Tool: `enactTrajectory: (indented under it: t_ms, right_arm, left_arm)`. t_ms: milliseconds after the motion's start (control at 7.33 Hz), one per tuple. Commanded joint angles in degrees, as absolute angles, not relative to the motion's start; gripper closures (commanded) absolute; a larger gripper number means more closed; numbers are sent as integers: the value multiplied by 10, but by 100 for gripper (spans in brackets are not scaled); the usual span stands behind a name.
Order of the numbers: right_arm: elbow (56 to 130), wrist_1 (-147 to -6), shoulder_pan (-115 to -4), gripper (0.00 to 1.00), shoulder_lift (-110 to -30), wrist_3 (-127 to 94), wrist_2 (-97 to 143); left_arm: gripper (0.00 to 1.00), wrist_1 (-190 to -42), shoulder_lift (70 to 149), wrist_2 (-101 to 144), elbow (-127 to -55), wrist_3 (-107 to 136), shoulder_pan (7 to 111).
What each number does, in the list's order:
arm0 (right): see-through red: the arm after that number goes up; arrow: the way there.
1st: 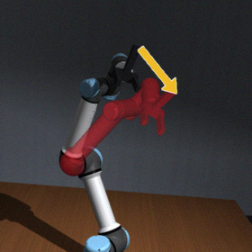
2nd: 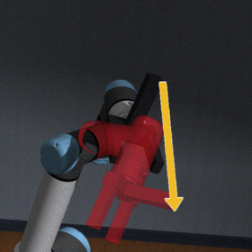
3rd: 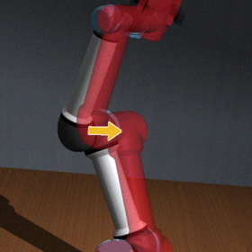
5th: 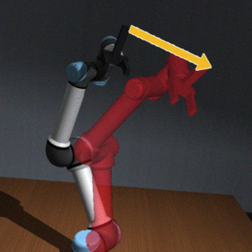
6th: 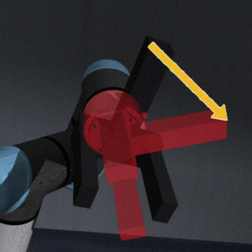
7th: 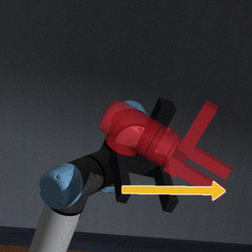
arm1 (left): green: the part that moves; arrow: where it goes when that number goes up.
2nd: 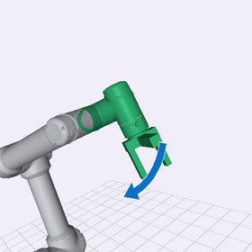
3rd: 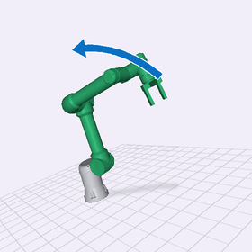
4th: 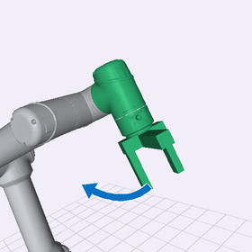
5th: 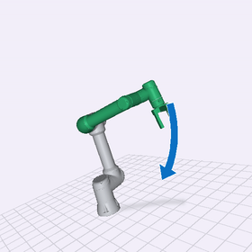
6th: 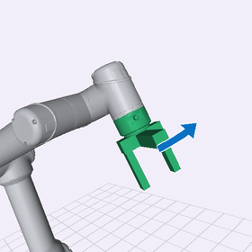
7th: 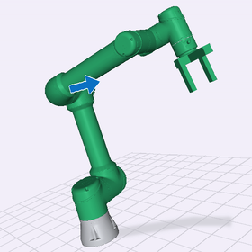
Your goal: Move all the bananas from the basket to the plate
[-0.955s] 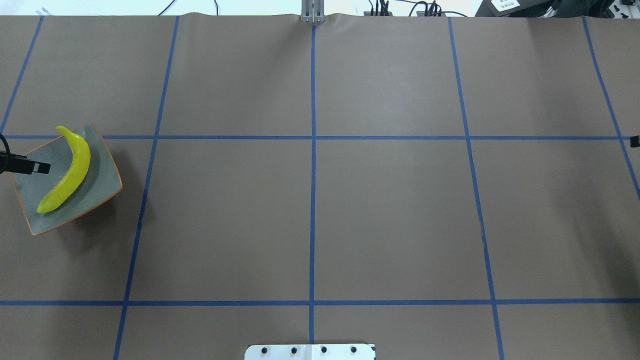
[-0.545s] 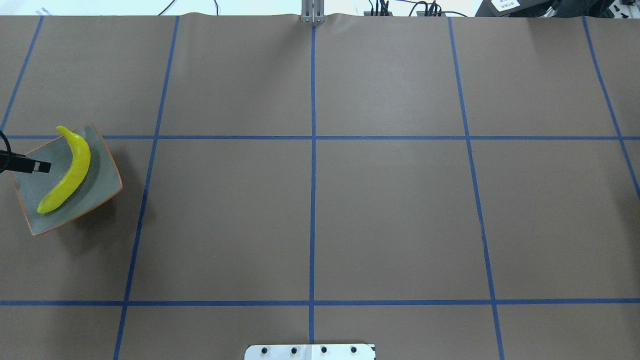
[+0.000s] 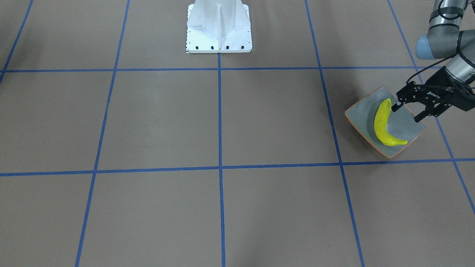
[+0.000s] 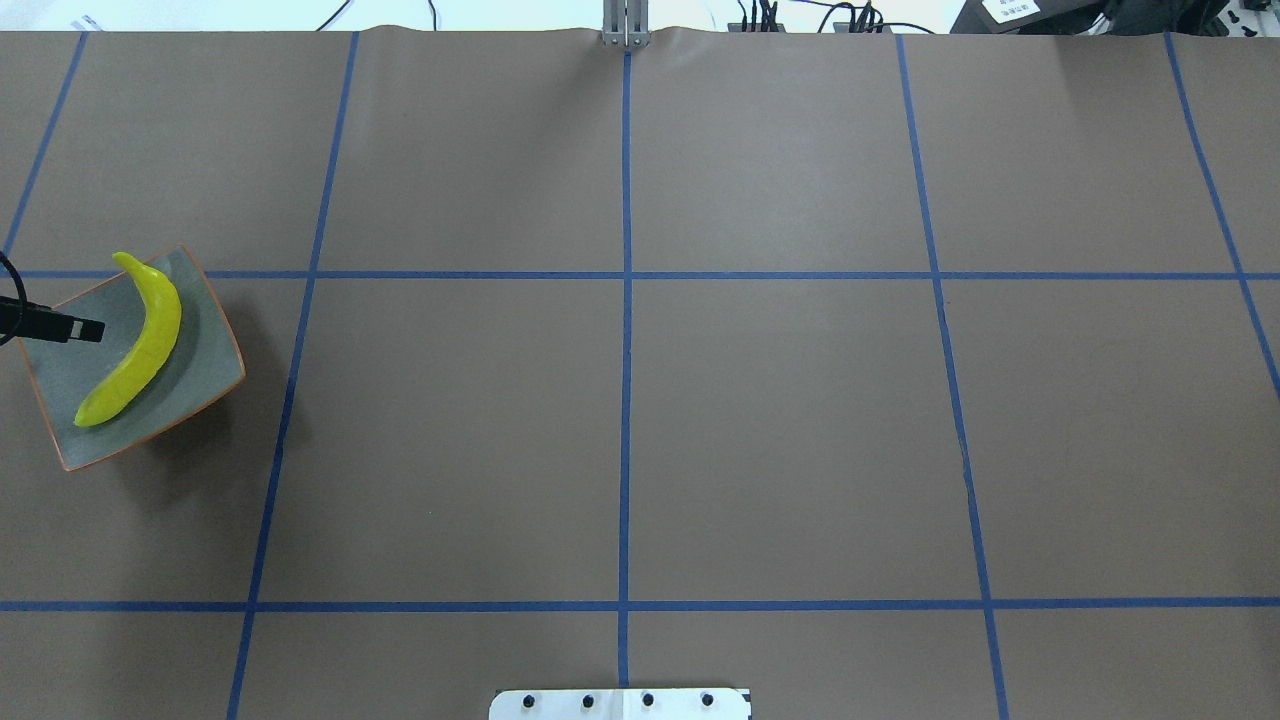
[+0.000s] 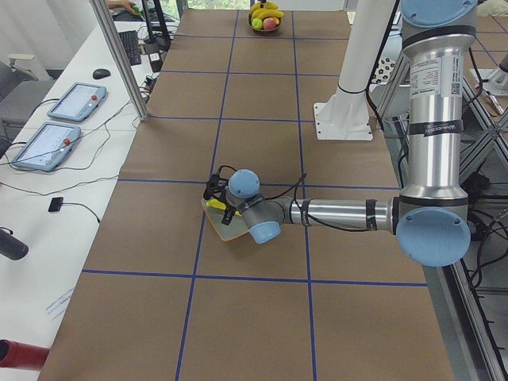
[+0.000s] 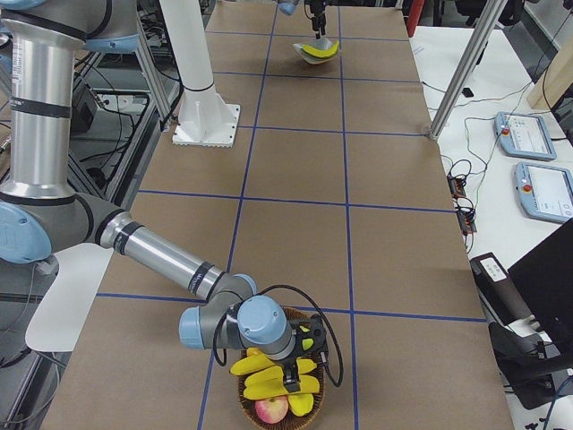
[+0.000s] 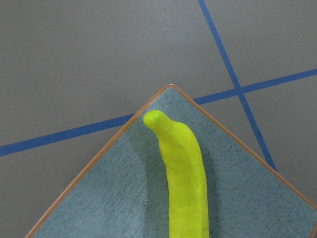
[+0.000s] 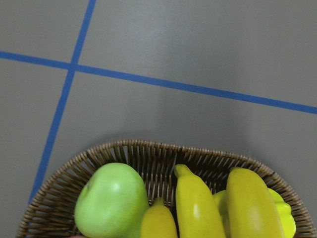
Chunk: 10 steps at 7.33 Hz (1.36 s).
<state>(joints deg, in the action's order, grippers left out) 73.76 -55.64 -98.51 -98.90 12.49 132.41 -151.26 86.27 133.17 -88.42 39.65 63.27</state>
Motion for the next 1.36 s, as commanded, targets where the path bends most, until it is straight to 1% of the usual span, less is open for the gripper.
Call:
enactTrajectory:
  t_ms: [0, 136, 273, 545, 682, 818, 955, 1091, 1227]
  right_arm:
    - [722, -559, -1011, 0, -985, 154, 1323]
    - [720, -559, -1013, 0, -985, 156, 1321]
    - [701, -557, -1013, 0, -982, 160, 1320]
    - [675, -557, -1013, 4, -976, 166, 1319]
    - [672, -557, -1013, 15, -975, 166, 1319]
    - [671, -555, -1013, 43, -976, 167, 1320]
    - [671, -555, -1013, 96, -977, 168, 1321]
    - [674, -555, -1014, 100, -978, 179, 1324]
    - [687, -558, -1026, 100, -978, 187, 1329]
  left_arm:
    - [2, -1513, 869, 1331, -882, 397, 633]
    - [2, -1513, 869, 1331, -881, 397, 633]
    - [2, -1513, 869, 1331, -881, 397, 633]
    - [2, -1513, 870, 1331, -881, 397, 633]
    - [2, -1513, 870, 1331, -881, 397, 633]
    - [2, -1513, 871, 1332, -881, 397, 632]
    - [2, -1513, 873, 1331, -881, 398, 632]
    - [2, -1513, 876, 1331, -882, 412, 632]
    - [2, -1514, 885, 1331, -882, 448, 632]
